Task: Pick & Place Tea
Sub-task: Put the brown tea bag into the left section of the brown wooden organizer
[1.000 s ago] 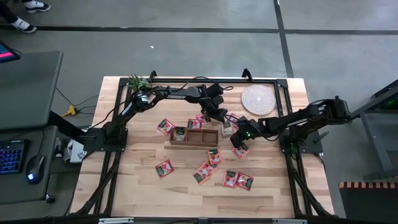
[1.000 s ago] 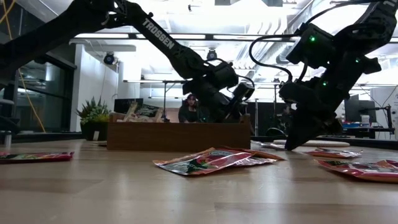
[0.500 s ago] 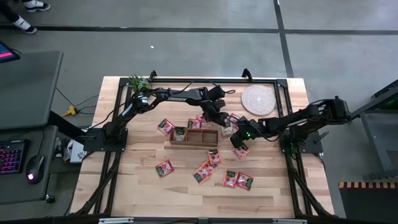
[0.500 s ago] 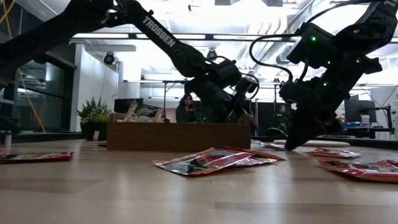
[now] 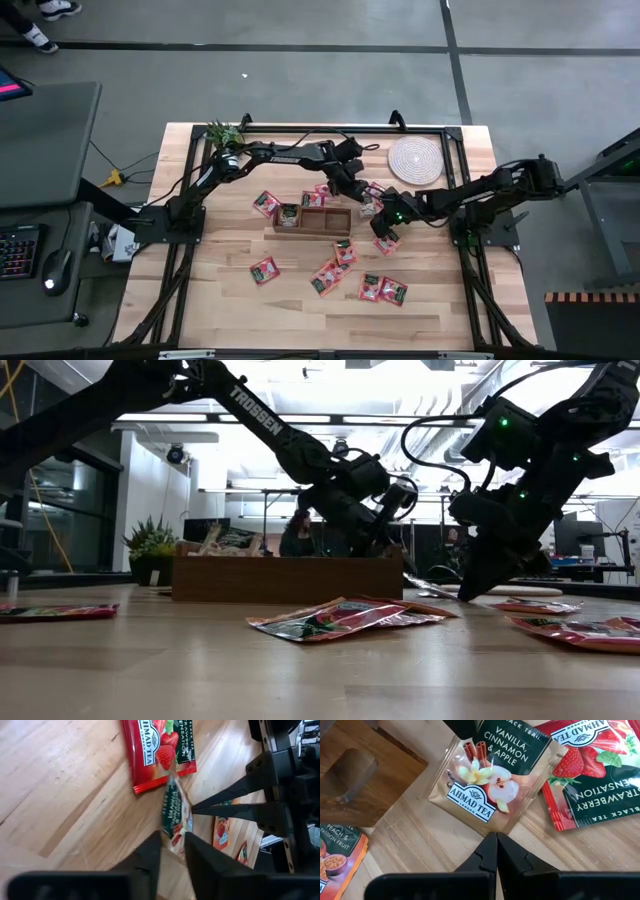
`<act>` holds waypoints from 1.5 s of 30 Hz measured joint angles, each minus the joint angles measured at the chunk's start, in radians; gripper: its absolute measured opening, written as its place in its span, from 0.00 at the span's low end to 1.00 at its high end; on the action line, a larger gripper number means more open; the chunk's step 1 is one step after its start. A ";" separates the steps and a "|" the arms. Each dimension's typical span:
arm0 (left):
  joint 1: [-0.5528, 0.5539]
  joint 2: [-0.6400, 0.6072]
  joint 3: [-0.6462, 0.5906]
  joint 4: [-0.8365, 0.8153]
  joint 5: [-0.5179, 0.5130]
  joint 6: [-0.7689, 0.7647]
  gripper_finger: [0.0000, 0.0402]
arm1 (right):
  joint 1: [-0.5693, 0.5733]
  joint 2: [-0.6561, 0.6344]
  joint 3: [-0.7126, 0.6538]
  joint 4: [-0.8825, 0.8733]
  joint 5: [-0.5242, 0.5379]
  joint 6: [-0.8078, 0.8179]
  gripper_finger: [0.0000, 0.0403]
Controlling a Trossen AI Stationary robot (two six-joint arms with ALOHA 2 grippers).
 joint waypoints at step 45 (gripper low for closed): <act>0.001 -0.024 0.010 0.015 -0.021 0.162 0.00 | 0.000 -0.940 0.002 -0.226 0.214 -0.123 0.00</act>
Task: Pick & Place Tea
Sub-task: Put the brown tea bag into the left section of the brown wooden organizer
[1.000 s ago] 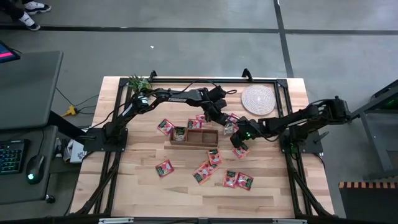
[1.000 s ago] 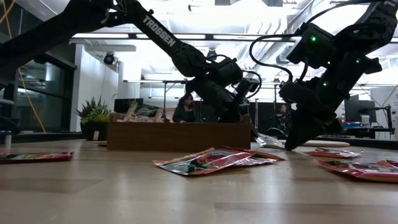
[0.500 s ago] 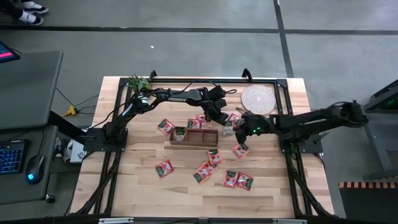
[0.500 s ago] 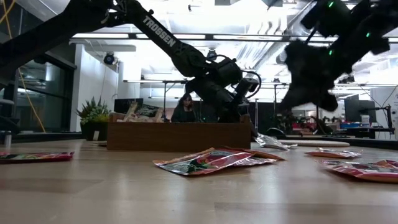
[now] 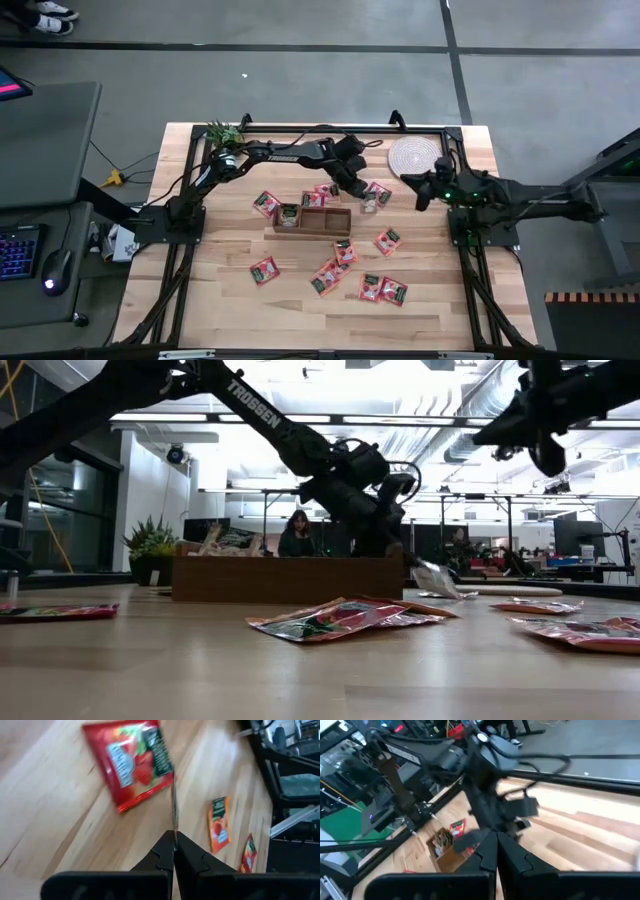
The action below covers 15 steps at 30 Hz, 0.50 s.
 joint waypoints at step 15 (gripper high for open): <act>0.000 0.000 0.496 -0.376 -0.130 0.356 0.00 | 0.000 -0.075 0.000 -0.100 -0.050 -0.020 0.00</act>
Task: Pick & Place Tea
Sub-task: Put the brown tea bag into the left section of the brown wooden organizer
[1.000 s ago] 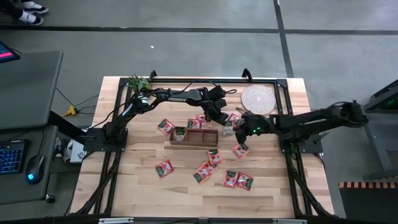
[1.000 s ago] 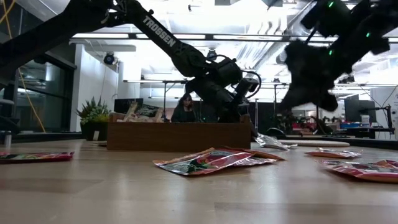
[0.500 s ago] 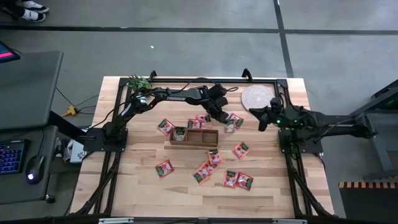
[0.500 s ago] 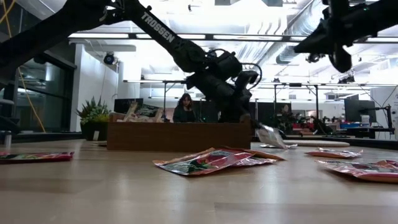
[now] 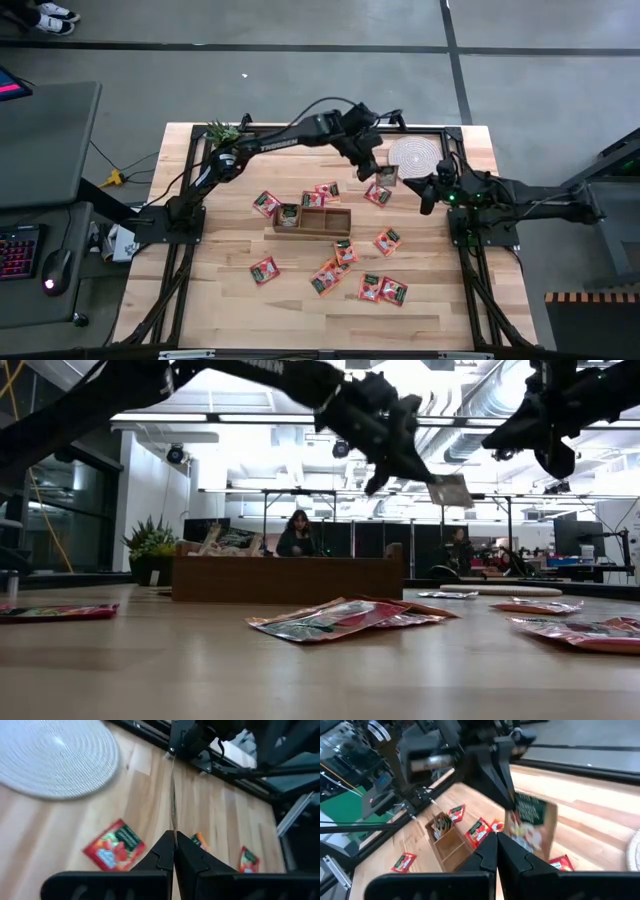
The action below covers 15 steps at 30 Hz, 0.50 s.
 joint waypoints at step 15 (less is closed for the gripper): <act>0.033 -0.138 0.028 -0.228 -0.129 0.186 0.00 | 0.000 -0.219 0.000 -0.032 0.024 -0.086 0.00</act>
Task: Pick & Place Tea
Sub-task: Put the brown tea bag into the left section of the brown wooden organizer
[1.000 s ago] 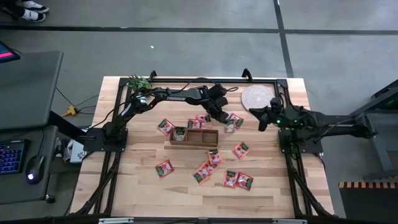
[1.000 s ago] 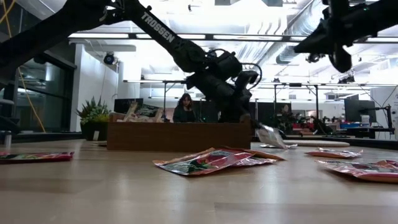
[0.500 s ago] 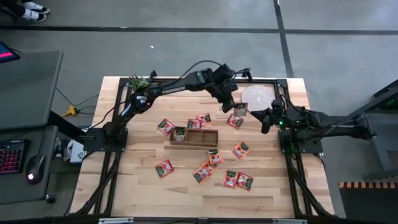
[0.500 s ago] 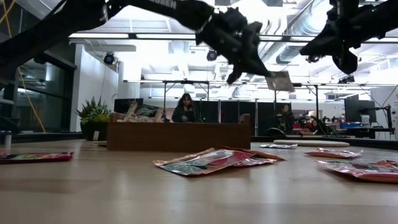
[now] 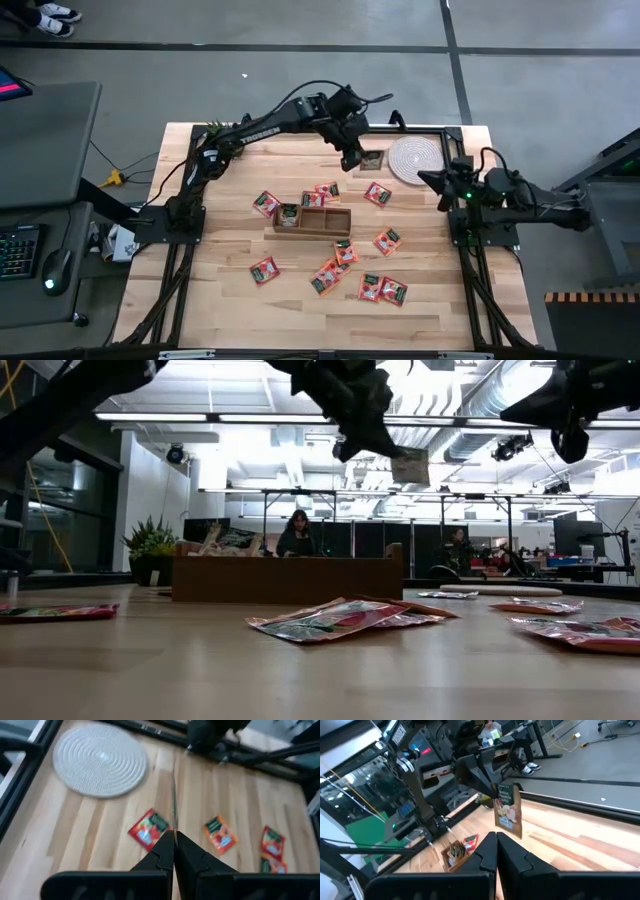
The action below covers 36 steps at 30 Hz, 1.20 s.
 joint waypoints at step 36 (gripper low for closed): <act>0.011 -0.629 0.000 -0.536 -0.275 0.108 0.00 | 0.000 -0.002 0.000 -0.044 -0.001 0.000 0.00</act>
